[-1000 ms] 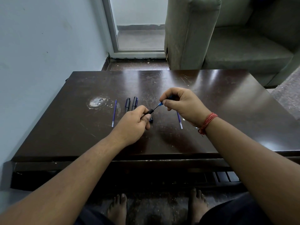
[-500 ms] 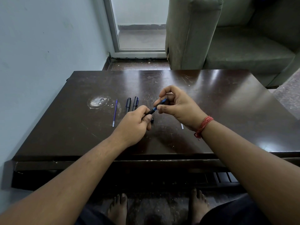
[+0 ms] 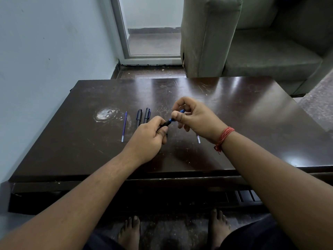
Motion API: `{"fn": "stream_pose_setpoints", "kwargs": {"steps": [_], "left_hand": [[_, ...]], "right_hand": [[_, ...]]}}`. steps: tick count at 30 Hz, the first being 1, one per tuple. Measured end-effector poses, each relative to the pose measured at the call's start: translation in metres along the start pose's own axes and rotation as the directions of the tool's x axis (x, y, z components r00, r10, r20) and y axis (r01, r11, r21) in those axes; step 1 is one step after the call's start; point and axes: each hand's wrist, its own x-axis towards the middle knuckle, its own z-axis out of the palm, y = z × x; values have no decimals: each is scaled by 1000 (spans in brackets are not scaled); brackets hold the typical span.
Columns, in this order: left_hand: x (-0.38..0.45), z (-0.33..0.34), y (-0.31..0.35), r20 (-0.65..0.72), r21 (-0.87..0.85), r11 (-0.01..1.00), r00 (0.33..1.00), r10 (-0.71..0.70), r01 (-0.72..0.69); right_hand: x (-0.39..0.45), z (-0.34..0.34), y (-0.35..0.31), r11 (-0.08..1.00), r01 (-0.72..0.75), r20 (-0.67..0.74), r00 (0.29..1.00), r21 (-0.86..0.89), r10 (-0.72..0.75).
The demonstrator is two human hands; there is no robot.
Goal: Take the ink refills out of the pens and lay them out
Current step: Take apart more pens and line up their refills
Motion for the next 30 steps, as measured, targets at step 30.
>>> {"fn": "stream_pose_setpoints", "kwargs": {"steps": [30], "left_hand": [[-3,-1,-3,40,12,1000,999,-1,0]], "right_hand": [[-4,-7,3,994,23,113,994,-110,-10]]}}
